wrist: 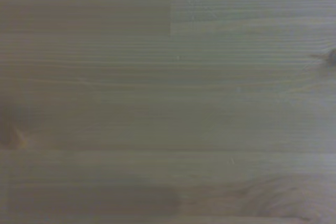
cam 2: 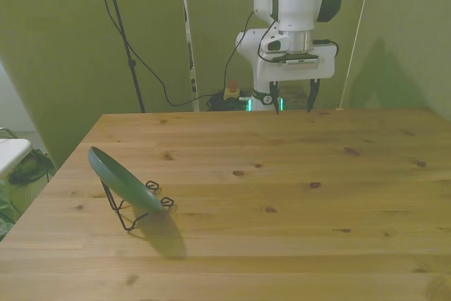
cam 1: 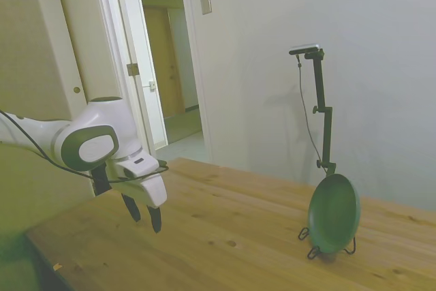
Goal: Unload the plate
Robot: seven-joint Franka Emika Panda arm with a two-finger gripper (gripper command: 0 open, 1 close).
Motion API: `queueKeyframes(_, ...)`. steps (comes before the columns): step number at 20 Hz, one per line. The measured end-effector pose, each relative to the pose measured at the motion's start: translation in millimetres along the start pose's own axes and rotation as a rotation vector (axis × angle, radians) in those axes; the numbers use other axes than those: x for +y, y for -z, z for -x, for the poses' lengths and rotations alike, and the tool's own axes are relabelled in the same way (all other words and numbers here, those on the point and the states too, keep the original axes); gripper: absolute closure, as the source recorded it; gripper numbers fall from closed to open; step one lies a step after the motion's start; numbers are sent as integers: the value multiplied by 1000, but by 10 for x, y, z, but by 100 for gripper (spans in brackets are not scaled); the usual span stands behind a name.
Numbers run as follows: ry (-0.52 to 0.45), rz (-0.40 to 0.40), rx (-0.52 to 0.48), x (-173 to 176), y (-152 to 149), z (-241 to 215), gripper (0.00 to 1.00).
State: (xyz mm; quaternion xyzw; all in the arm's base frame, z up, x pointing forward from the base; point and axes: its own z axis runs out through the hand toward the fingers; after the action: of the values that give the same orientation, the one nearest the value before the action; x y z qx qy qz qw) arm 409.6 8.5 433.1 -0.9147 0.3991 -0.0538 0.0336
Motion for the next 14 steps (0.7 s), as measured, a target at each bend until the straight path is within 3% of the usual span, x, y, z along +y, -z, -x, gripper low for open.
queueKeyframes(5,-61,-6,41,212,157,-288,0)
queueKeyframes(10,-217,-22,171,815,855,-1033,0)
queueKeyframes(14,-307,-46,214,1182,1280,-1713,0)
